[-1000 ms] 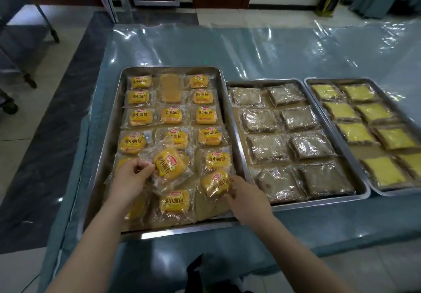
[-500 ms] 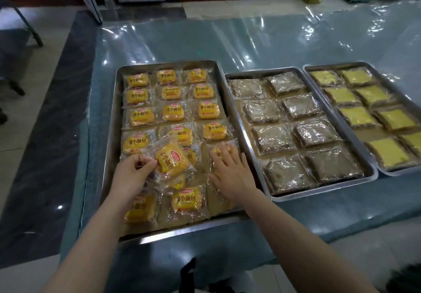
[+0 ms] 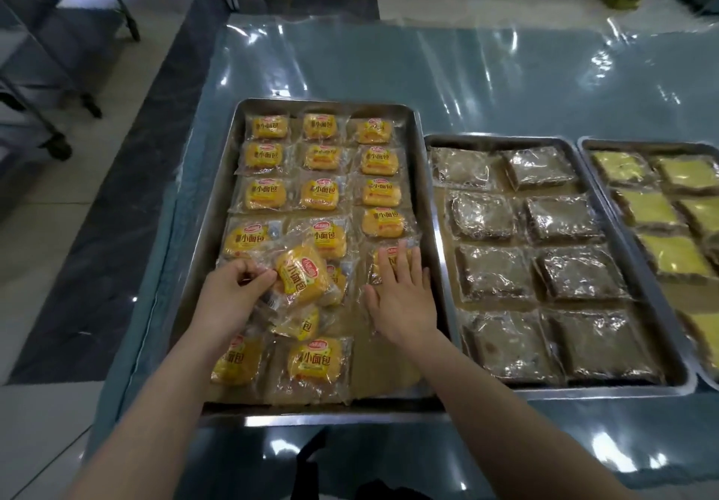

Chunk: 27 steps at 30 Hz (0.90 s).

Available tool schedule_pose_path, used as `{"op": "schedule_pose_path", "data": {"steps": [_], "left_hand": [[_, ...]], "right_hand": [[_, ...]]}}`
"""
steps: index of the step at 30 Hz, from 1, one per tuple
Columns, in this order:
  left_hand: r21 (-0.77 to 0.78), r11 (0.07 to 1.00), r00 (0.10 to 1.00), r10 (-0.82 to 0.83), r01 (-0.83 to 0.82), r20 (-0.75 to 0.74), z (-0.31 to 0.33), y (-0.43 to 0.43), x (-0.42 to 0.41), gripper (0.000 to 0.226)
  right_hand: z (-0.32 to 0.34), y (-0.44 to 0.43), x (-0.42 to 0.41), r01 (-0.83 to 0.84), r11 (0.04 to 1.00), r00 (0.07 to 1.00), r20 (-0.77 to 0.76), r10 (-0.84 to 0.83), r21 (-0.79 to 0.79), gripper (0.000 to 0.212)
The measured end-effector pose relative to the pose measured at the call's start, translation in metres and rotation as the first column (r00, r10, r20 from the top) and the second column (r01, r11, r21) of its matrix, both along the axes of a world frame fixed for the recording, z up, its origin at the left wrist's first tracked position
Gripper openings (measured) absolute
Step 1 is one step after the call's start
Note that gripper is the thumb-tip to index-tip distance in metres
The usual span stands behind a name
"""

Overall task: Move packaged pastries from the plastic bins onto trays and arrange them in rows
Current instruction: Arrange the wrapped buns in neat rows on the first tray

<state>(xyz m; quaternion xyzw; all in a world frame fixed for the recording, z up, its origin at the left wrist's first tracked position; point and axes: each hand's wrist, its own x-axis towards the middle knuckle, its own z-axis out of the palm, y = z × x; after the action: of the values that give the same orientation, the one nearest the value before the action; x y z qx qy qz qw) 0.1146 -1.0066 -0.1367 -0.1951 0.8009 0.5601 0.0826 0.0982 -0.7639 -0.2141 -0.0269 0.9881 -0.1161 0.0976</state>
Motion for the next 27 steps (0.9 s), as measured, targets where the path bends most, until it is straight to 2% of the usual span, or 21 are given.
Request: {"op": "schedule_pose_path", "data": {"steps": [7, 12, 19, 22, 24, 26, 27], "left_hand": [[-0.061, 0.995, 0.997, 0.081, -0.081, 0.004, 0.003, 0.008, -0.004, 0.011], [-0.118, 0.987, 0.993, 0.106, -0.111, -0.046, 0.004, 0.009, -0.013, 0.009], [-0.123, 0.984, 0.99, 0.125, -0.133, -0.069, 0.002, 0.013, -0.018, 0.009], [-0.112, 0.987, 0.992, 0.106, -0.113, -0.073, 0.001, 0.017, -0.017, 0.009], [-0.113, 0.989, 0.994, 0.084, -0.092, -0.067, 0.001, 0.021, -0.016, 0.009], [-0.103, 0.993, 0.997, 0.05, -0.057, -0.066, 0.001, 0.026, -0.014, 0.01], [-0.097, 0.995, 0.997, 0.028, -0.034, -0.069, 0.001, 0.03, -0.012, 0.01]], "right_hand": [[0.019, -0.003, -0.045, -0.086, 0.994, 0.989, -0.126, 0.078, -0.06, 0.067], [0.012, -0.002, -0.083, -0.145, 0.989, 0.989, 0.038, 0.146, -0.008, 0.066], [0.006, -0.006, -0.1, -0.12, 0.992, 0.987, 0.109, 0.115, 0.045, 0.081], [0.009, -0.004, -0.088, -0.1, 0.995, 0.992, 0.079, 0.101, -0.011, 0.081], [0.016, 0.0, -0.074, -0.094, 0.991, 0.996, 0.0, 0.094, -0.093, 0.077], [0.027, 0.003, -0.058, -0.071, 0.959, 0.996, -0.072, 0.053, -0.274, 0.068], [0.036, 0.004, -0.05, -0.045, 0.912, 0.998, -0.057, 0.024, -0.407, 0.061]]}}
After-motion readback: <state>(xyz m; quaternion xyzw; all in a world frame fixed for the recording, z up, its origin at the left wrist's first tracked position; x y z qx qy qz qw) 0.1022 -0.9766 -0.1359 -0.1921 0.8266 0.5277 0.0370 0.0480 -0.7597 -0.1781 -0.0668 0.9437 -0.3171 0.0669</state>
